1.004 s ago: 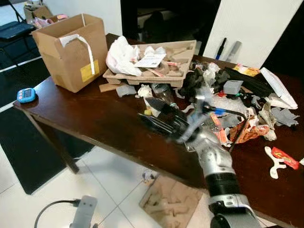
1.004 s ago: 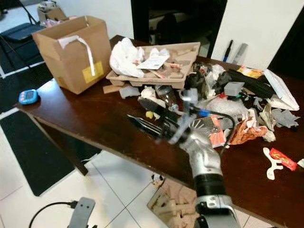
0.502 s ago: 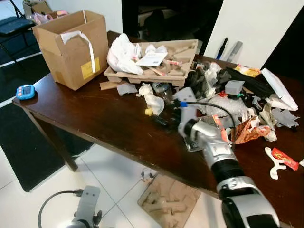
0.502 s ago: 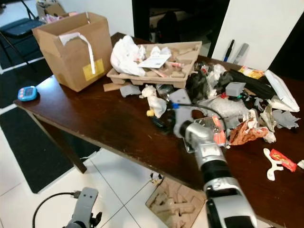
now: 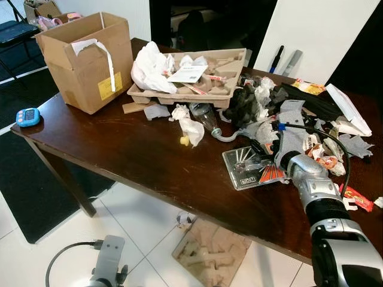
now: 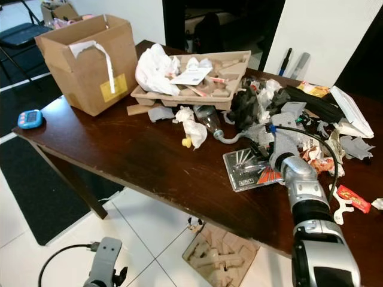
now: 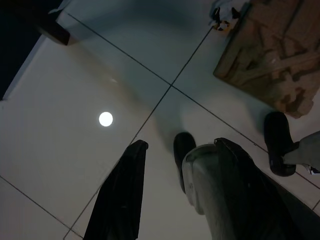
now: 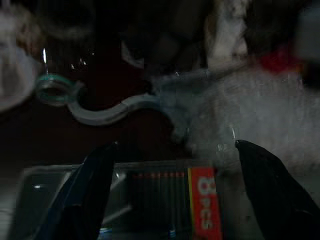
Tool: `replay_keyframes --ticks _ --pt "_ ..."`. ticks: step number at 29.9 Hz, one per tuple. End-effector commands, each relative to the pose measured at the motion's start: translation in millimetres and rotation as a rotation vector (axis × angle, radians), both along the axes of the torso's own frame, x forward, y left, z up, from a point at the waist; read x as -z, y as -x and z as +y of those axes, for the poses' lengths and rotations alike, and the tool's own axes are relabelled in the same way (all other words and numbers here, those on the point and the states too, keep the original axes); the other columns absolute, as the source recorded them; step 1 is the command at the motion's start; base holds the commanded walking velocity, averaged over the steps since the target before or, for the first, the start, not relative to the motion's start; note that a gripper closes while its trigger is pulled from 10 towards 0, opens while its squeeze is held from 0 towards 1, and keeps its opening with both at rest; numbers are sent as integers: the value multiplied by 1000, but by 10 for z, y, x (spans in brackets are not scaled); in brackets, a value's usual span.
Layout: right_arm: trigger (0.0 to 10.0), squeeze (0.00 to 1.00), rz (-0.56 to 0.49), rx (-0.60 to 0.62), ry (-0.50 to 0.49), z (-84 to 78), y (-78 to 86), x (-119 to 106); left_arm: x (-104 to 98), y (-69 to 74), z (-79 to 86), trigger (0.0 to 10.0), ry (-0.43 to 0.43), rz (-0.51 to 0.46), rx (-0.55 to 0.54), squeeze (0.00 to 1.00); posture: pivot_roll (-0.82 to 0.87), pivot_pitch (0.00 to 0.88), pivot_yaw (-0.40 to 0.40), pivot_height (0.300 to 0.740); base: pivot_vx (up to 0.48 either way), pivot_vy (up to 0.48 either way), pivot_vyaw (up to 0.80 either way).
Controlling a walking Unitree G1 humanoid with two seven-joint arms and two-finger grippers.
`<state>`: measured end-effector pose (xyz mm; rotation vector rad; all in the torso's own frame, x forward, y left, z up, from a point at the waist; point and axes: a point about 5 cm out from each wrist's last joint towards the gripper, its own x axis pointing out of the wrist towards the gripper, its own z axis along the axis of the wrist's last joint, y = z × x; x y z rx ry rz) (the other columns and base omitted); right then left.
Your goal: Picking trash to rubbish bin
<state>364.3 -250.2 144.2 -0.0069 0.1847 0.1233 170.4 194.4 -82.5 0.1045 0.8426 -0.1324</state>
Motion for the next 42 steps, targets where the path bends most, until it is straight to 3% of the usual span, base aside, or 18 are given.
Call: replay_keyframes --ticks 1,2,5,7,13,20,25,37,38,42 --pt "10000 0 18 19 -110 -152 76 24 102 224 33 10000 -12 91 -6 0 126 126 -40 740 0 0 0" --pt "10000 0 18 19 -110 -152 76 24 102 224 33 10000 -12 91 -6 0 126 126 -40 740 0 0 0" --pt "10000 0 40 -36 -292 -255 206 47 166 396 77 10000 -20 160 -15 0 116 127 -29 740 0 0 0" --pt "10000 0 54 -44 -326 -277 236 67 180 436 86 10000 -23 177 -16 0 108 126 -26 740 0 0 0" --pt "10000 0 134 31 -345 -386 321 225 198 480 80 10000 -30 202 1 0 108 126 -26 740 0 0 0" --pt "10000 0 192 -8 -346 -384 394 293 198 480 82 10000 -33 205 7 0 95 128 -22 740 0 0 0" --pt "10000 0 284 -165 -414 -28 431 423 200 482 86 10000 -39 210 9 0 95 130 -28 740 0 0 0" --pt "10000 0 316 -220 -487 175 432 511 210 503 71 10000 -41 217 9 0 101 131 -34 740 0 0 0" --pt "0 0 322 -233 -485 237 433 532 213 511 69 10000 -43 221 12 0 98 127 -37 740 0 0 0" --pt "0 0 317 -241 -483 298 433 543 210 500 68 10000 -45 219 15 0 98 127 -37 740 0 0 0"
